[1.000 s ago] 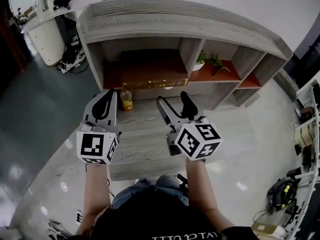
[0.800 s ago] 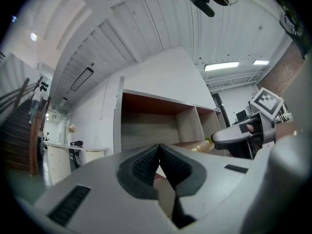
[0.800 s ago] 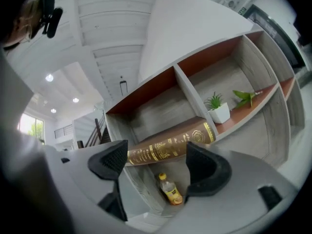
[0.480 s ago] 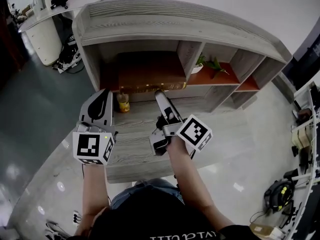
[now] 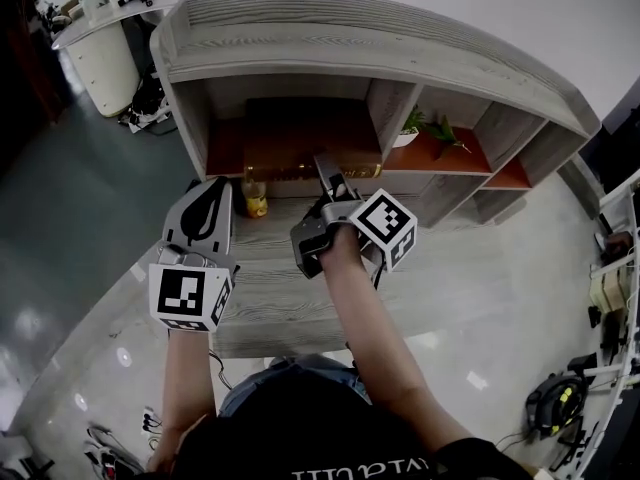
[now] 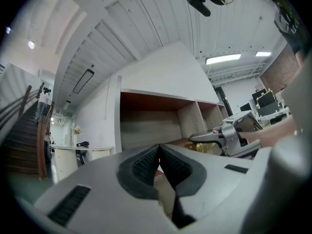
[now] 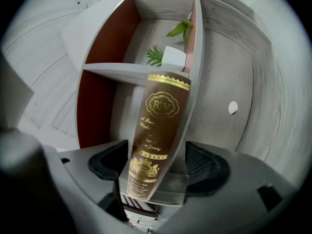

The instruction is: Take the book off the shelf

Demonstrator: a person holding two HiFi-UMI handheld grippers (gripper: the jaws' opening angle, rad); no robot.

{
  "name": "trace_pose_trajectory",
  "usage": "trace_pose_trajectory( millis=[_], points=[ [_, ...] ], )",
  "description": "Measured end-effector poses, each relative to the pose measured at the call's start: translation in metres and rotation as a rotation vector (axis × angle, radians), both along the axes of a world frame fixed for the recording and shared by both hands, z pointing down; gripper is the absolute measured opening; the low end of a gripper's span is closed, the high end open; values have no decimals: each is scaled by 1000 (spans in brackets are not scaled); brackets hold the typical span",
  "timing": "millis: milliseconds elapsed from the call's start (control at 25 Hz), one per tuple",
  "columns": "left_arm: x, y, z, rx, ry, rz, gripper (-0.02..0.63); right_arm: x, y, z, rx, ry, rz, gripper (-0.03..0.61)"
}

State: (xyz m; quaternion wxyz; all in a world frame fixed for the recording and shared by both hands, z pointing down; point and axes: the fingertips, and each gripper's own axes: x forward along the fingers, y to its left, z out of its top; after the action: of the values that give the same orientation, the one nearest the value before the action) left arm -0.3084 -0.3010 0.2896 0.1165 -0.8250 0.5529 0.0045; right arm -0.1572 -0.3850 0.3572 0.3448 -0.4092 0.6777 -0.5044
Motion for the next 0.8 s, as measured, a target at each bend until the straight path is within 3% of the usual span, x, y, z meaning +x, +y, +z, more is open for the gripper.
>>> trace_pose_trajectory(
  millis=[320,560,800],
  points=[
    [-2,4,-2,2,-2,-21,12,-6,-22,2,-97,32,36,362],
    [-4,9,-8,7,-5,-39,12,-9,-40,7,-202,19,66,362],
    [-2,10,-9,12,3,-41,12,-11,-47,9,-246,2,79,362]
  ],
)
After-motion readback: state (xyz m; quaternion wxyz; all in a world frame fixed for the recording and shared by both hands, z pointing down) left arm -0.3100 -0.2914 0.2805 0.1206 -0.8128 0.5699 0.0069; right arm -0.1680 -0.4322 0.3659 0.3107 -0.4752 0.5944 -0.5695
